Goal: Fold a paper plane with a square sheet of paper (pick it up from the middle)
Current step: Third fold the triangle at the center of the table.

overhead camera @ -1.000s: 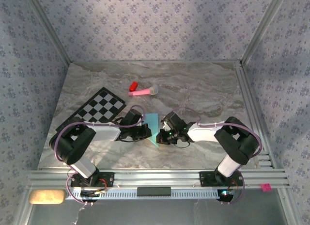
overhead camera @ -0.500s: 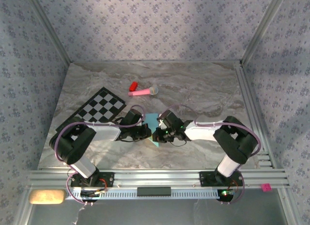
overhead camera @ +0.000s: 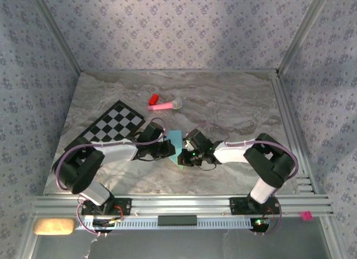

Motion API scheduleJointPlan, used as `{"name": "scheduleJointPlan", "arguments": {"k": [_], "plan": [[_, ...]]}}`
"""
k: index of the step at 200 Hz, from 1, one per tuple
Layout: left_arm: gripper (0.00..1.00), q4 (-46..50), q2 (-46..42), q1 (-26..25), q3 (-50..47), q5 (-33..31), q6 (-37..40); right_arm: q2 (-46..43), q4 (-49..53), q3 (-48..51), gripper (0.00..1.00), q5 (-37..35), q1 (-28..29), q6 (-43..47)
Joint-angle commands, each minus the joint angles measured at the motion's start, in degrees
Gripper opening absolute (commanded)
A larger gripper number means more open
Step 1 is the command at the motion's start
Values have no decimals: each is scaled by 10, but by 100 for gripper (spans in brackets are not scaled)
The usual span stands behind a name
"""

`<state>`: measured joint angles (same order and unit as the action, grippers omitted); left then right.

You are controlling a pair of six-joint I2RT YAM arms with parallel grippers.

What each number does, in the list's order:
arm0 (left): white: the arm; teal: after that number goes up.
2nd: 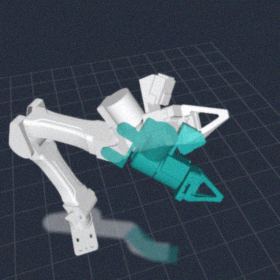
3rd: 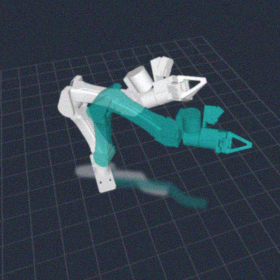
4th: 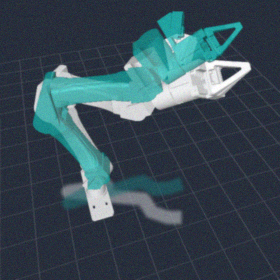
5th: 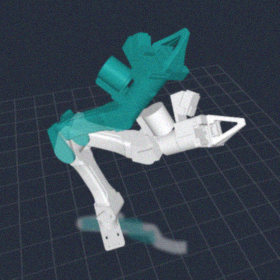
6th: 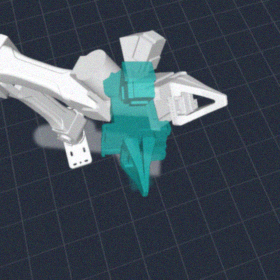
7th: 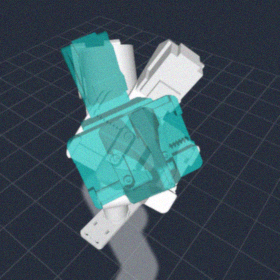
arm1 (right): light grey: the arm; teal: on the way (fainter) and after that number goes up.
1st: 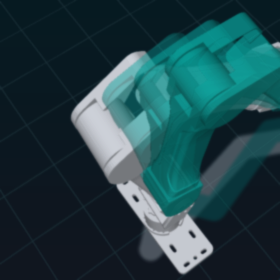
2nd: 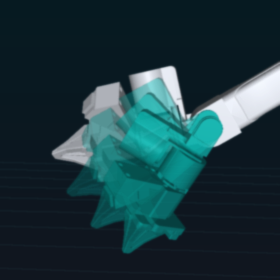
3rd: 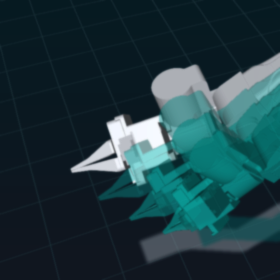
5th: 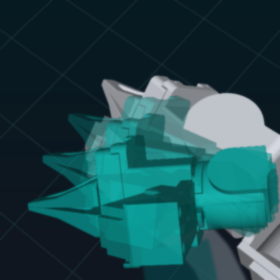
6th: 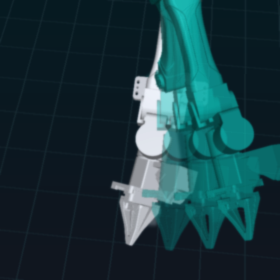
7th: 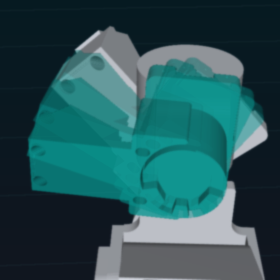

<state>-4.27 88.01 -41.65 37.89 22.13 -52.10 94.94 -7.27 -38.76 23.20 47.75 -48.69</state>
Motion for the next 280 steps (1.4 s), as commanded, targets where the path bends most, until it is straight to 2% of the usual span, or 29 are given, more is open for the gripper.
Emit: {"name": "scheduleJointPlan", "arguments": {"k": [1,36,82,112,209,280], "plan": [[7,-6,-18,-3,-3,28,-4,14,51,19,3,-29,-2,-8],[3,-43,5,-4,-22,53,-20,14,53,18,3,-29,-2,-8],[1,-18,51,-1,-27,10,-15,18,55,19,2,-30,-3,-8],[0,-15,69,19,-37,-13,-13,22,64,19,2,-32,-3,-7],[4,-3,36,89,-58,-10,44,32,69,23,0,-31,-4,-8],[6,-35,21,131,-97,-7,59,33,67,26,0,-24,-4,-9]]}}
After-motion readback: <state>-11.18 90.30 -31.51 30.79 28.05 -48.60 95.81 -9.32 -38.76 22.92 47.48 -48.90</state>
